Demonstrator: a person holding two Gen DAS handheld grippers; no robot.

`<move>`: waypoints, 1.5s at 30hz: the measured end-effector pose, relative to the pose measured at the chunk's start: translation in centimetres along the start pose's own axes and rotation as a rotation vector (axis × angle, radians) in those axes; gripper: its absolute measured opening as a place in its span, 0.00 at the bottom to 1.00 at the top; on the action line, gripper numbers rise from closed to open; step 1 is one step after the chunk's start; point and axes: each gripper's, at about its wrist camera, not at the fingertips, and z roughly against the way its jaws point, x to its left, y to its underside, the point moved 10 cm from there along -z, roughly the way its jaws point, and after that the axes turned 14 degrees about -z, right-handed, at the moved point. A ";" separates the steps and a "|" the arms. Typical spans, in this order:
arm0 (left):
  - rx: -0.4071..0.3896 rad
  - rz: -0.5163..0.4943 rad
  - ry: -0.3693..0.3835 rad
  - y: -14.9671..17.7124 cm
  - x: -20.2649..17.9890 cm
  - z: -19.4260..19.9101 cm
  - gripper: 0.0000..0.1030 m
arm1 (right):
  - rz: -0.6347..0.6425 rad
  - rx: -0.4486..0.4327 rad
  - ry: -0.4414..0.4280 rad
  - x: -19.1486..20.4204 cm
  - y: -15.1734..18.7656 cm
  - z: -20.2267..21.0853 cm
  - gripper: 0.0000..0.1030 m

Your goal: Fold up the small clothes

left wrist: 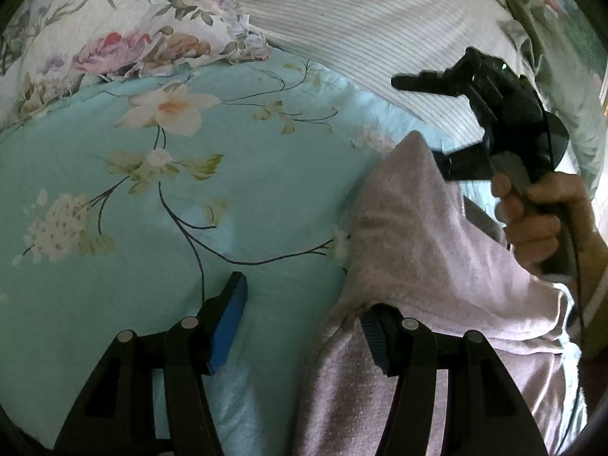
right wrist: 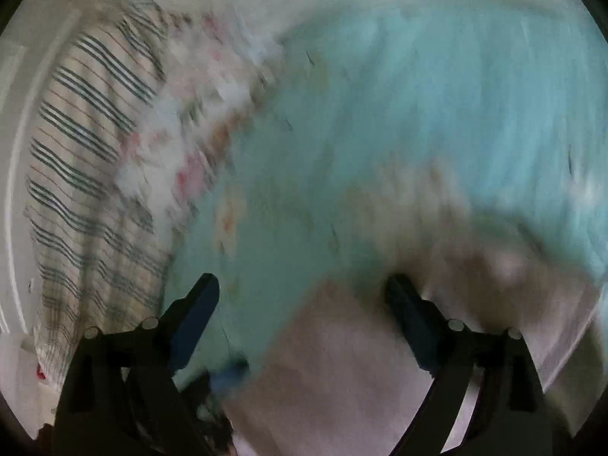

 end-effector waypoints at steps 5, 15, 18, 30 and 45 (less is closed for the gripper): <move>-0.006 0.011 0.012 -0.1 0.0 0.1 0.57 | 0.060 0.111 0.235 -2.4 1.9 -0.6 0.85; -0.027 0.031 0.034 0.0 0.1 0.4 0.58 | -0.007 0.242 -0.135 2.2 2.7 -4.3 0.86; -0.030 0.034 0.049 -0.1 0.2 0.5 0.58 | -0.121 0.036 -0.367 4.1 -0.5 -2.2 0.86; 0.045 -0.033 0.144 0.4 -1.3 4.3 0.60 | -0.181 -0.528 0.168 -7.3 10.4 22.3 0.81; 0.198 -0.195 -0.057 -1.8 -2.3 -2.3 0.63 | -0.399 -0.598 0.481 -20.9 20.3 29.5 0.13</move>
